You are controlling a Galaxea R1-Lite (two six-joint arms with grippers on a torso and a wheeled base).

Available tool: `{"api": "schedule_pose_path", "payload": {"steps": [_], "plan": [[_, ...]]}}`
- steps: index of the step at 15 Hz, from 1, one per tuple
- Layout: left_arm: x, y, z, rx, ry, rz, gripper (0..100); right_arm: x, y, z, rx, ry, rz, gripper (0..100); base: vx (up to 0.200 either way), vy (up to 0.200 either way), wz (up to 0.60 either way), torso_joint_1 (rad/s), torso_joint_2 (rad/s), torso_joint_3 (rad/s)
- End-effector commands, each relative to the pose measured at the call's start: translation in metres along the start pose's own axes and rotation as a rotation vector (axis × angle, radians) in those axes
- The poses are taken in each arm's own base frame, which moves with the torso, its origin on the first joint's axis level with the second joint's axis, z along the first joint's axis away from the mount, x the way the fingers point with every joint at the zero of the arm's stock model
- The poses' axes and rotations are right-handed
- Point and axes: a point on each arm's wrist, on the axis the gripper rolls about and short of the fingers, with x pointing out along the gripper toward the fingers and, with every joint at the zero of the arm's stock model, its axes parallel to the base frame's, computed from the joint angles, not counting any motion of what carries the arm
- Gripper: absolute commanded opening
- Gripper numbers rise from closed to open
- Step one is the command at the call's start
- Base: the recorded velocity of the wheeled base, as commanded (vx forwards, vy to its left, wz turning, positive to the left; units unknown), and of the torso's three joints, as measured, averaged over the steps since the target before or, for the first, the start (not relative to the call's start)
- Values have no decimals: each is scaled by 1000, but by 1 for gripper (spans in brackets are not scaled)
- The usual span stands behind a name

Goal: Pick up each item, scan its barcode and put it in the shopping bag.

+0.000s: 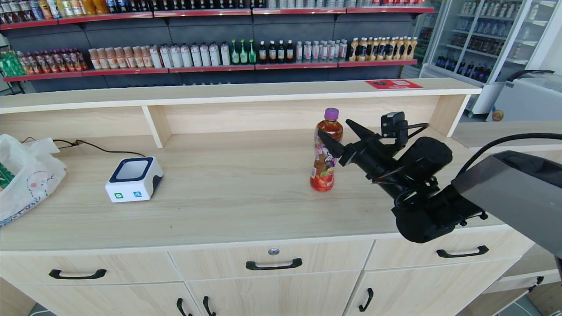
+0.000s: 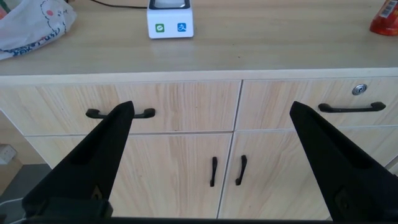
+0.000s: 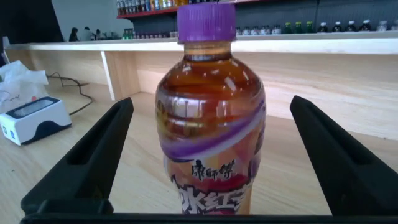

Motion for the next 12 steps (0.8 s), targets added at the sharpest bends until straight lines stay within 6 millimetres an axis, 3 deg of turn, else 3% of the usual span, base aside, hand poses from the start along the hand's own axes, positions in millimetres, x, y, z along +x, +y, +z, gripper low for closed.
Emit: {"api": "schedule_pose_path", "payload": {"steps": [1,7,11,12], "plan": [[0,0,0,0,1,-1,100,-4,-1,25,5,-34,-5,100,0,0,0,0,0,0],[0,0,0,-2,2,-1,100,-30,13,50,20,3,-9,100,0,0,0,0,0,0],[0,0,-1,-2,5,-1,100,-61,23,52,-30,89,-22,100,0,0,0,0,0,0],[0,0,-1,0,5,-3,100,-80,28,49,-29,152,-27,100,0,0,0,0,0,0]]}}
